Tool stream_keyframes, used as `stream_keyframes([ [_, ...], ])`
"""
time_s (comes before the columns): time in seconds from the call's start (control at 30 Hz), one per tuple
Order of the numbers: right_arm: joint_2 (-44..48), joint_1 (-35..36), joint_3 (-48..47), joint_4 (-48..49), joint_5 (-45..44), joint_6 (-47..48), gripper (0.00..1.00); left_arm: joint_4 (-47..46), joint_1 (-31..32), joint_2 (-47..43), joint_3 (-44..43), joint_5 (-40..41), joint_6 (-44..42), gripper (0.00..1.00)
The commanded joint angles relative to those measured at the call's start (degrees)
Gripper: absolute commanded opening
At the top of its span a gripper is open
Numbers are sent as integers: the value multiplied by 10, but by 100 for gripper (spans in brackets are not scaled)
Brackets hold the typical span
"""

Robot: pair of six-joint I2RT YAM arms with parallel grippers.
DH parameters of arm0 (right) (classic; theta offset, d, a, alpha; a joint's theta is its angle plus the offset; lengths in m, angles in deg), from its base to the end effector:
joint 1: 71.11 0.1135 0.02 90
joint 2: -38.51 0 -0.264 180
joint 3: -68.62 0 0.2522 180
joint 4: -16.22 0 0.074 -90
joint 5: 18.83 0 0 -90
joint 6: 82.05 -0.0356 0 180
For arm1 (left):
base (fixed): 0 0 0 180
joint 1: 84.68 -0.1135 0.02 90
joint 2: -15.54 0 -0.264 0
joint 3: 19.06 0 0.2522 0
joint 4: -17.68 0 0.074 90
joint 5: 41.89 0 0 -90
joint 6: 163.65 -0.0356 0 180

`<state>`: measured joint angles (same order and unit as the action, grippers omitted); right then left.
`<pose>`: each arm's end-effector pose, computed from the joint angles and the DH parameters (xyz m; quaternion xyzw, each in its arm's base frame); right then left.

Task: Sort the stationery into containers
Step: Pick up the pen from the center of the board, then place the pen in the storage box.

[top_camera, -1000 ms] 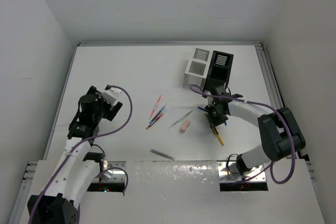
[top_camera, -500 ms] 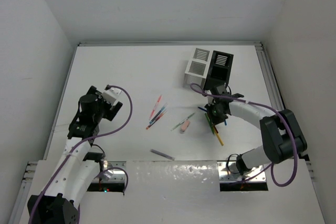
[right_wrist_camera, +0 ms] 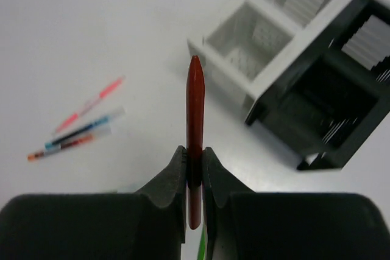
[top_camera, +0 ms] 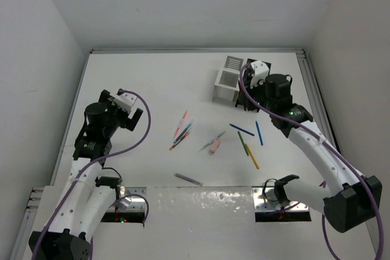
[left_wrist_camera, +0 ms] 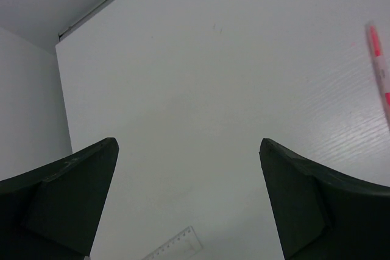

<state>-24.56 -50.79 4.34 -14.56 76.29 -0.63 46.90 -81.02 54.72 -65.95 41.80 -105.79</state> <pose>0.2313 0.0890 0.3002 -0.1106 0.8565 0.1628 0.4772 0.1665 -0.0146 0.2740 0.2832 0.7759 0.0941 0.5558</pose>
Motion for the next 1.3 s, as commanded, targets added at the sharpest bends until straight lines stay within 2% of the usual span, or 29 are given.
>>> stream_keyframes([
  [0.0,-15,-13,-35,142,4,19,0,-22,3,8,-27,-49,38,100],
  [0.03,-40,-20,-47,202,4,23,0,-22,3,9,-28,-49,44,100],
  [0.17,-129,-62,-92,322,-38,13,0,-19,3,13,-34,-44,48,100],
  [0.3,-198,-93,-91,448,-65,18,0,-16,3,10,-33,-36,52,100],
  [0.57,-237,-110,-52,509,-103,44,0,-33,3,27,-19,-24,55,100],
  [0.77,-241,-111,36,569,-105,30,0,-51,2,49,-18,-16,52,100],
  [1.27,-318,-120,86,643,-112,-3,0,-40,-2,55,-21,2,31,100],
])
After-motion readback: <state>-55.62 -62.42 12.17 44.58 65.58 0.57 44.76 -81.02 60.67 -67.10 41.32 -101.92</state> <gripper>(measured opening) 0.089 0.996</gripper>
